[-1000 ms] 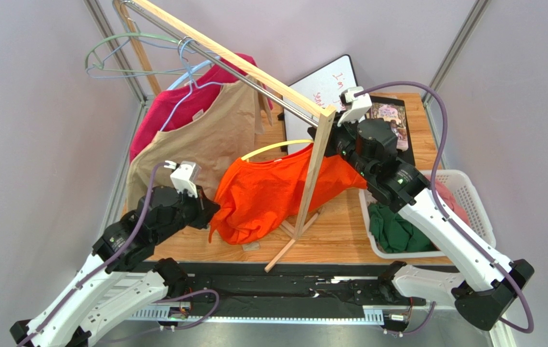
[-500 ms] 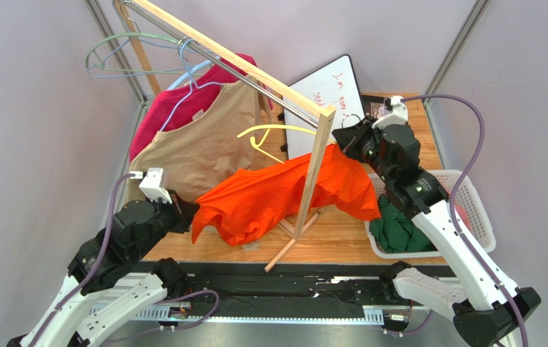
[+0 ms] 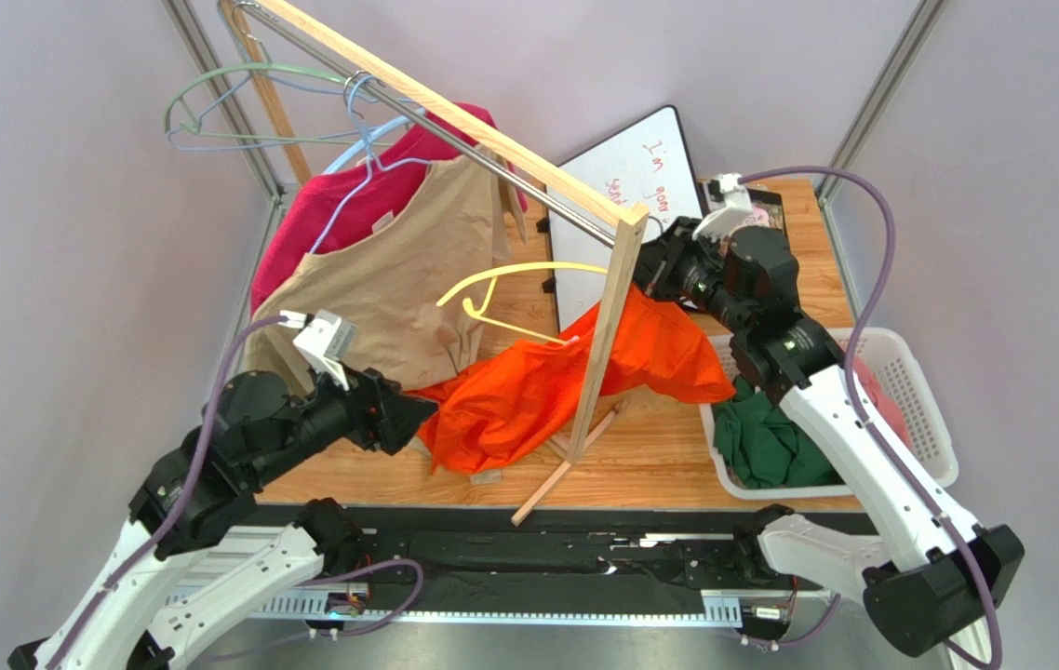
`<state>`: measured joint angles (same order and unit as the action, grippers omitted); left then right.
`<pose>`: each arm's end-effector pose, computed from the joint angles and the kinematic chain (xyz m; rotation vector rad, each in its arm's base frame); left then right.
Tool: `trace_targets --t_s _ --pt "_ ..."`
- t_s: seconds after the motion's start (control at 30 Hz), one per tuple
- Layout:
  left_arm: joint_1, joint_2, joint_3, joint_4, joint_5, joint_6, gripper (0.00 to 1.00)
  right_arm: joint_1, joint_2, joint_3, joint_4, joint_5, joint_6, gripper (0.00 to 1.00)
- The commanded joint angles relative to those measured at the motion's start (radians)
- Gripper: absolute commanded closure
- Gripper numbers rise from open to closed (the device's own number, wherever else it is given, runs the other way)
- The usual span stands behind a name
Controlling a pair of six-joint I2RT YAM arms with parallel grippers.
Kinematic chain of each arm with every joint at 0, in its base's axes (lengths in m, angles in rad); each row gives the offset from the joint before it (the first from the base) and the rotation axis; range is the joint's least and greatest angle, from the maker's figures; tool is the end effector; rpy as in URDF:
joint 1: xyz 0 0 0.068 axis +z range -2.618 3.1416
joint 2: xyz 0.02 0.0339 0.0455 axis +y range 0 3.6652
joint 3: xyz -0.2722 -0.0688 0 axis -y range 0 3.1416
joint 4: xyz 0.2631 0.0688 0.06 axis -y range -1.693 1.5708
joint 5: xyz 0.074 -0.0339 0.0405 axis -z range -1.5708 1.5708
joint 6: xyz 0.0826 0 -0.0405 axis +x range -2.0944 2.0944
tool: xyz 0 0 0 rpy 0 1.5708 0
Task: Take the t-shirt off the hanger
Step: Remove the tshirt from the hanger
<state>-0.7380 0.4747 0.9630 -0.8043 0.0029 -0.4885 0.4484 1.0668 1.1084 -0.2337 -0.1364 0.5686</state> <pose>0.0967 -0.0883 0.3657 0.2479 1.9600 -0.8268 0.2672 0.1410 0.3930 0.0071 1.8418 0.8477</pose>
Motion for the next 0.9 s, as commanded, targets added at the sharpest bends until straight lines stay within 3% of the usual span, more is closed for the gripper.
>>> trace_targets --t_s 0.0,0.23,0.37,0.7,0.87 --pt "0.003 0.033 0.157 0.122 0.043 0.057 0.20 0.016 0.035 0.079 0.111 -0.186 -0.133 1.00" --pt "0.003 0.255 0.379 0.097 0.023 0.108 0.16 0.127 0.078 0.123 0.103 -0.298 -0.274 1.00" --pt "0.003 0.407 0.460 0.045 0.043 0.149 0.16 0.145 0.073 0.102 0.164 -0.368 -0.270 1.00" --pt "0.003 0.498 0.407 0.080 0.127 0.188 0.15 0.147 0.062 0.090 0.214 -0.474 -0.239 1.00" --pt "0.002 0.507 0.370 0.083 0.258 0.197 0.27 0.150 0.065 0.087 0.224 -0.468 -0.219 1.00"
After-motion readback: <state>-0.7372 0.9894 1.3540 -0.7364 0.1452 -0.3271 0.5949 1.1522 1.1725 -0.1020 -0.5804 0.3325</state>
